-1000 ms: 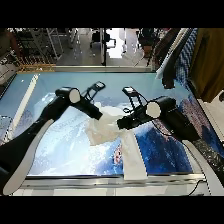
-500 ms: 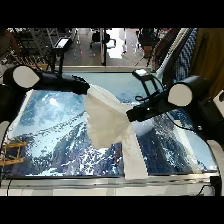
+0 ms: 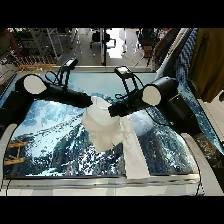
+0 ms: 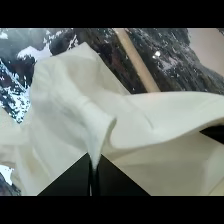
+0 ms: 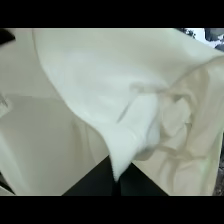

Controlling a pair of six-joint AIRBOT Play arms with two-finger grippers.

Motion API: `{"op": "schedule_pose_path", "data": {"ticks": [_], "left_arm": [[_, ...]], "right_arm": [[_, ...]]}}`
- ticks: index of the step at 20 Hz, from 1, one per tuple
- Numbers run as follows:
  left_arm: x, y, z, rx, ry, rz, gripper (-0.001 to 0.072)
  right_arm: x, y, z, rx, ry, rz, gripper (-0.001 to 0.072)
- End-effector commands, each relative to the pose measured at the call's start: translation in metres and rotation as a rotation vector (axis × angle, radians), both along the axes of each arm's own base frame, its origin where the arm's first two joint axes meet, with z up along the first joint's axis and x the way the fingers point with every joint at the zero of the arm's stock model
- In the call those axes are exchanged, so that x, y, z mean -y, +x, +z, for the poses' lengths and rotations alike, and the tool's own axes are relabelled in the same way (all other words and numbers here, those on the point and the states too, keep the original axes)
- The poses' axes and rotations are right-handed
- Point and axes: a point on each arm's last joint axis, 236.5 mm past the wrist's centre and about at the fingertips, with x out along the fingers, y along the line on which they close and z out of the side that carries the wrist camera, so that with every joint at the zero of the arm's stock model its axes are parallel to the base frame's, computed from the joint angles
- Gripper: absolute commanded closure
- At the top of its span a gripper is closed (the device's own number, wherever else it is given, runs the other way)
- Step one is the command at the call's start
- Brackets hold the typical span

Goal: Fold the clothes and pants, and hang the long-sleeved shirts on hangers.

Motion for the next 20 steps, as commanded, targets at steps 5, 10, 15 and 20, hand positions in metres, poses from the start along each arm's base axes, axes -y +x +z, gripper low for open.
{"op": "schedule_pose_path", "data": {"ticks": [5,10,15,20], "left_arm": [[-0.076,-0.040,-0.034,-0.242,0.153,0.018,0.0277],[-0.263,-0.081,-0.034,-0.269,0.549,0.430,0.0274],[-0.397,-0.179,-0.069,-0.333,0.588,0.911,0.0271],[-0.445,-0.255,-0.150,-0.528,0.550,1.162,0.0193]], "right_arm": [[-0.026,0.031,-0.016,0.045,0.053,-0.028,0.0699],[-0.053,0.070,-0.043,0.104,0.107,-0.044,0.0698],[-0.058,0.078,-0.049,0.126,0.105,-0.028,0.0698],[-0.056,0.074,-0.053,0.109,0.090,-0.017,0.0697]]}}
